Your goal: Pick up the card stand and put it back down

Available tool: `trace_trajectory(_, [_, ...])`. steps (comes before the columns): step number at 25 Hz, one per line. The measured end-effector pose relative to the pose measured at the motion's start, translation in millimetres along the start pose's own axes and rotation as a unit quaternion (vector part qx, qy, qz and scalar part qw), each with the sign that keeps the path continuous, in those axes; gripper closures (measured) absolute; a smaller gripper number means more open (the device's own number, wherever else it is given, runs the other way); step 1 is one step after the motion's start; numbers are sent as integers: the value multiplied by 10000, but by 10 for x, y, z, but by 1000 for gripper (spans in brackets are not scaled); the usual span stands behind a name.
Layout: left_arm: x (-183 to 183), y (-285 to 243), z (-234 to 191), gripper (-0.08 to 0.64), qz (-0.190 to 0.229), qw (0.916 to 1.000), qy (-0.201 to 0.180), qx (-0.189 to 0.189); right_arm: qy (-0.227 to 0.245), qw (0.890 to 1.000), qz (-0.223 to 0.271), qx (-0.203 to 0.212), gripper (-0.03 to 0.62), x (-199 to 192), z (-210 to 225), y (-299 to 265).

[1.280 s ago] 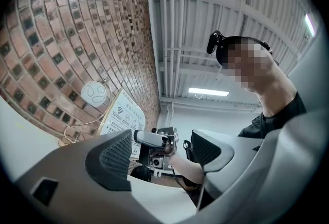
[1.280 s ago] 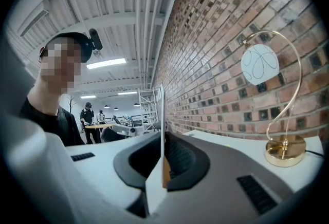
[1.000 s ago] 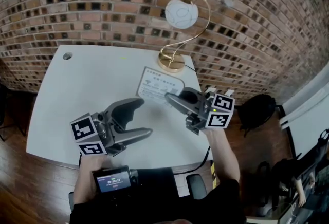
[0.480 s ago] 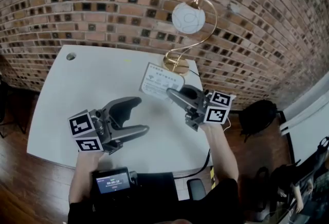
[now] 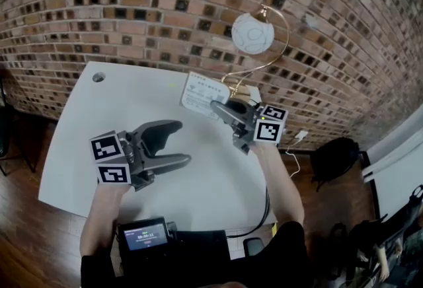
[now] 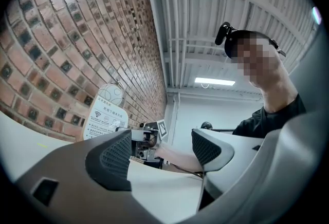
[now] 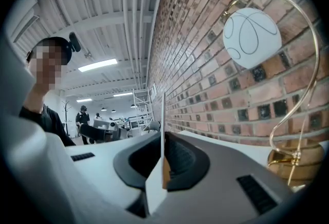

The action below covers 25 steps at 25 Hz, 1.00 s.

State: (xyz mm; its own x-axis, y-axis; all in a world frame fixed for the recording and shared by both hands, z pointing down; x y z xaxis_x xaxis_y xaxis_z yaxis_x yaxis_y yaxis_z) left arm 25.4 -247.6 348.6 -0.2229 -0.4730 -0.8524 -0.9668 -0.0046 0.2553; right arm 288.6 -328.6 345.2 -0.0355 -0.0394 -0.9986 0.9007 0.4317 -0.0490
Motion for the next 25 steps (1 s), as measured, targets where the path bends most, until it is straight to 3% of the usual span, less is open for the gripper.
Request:
trace_trajectory(8, [59,48,-241,198,-214,9996,52,172,35,9999,65,88,563,-74,491,-258])
trace_trajectory(12, [140,73,-373,198,-113,9997,105,181,172,9998,51,128,563,-58,640,-407])
trace_trajectory(17, [235,16,-585,198,-260,9993,105,266,-56,9996,81,275,563,-241,805,-557])
trace_trajectory(25, [84,-35,-901,198,-210,9986,439,208,-23,9994,-45,347,563,-400,1038,-736])
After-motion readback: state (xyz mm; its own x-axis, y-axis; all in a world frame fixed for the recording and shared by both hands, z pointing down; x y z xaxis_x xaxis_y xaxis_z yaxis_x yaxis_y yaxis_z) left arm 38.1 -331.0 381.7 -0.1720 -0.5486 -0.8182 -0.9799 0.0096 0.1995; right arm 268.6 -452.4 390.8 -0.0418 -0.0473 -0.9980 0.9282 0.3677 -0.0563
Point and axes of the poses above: the fingertips, and each gripper's own axes: y backward along the fingers, z to its right, x out of its top, the point moved 9 cm from there along y, backward along the fingers, and after that the axes turned 13 degrees about y, right-handed, at the moved point
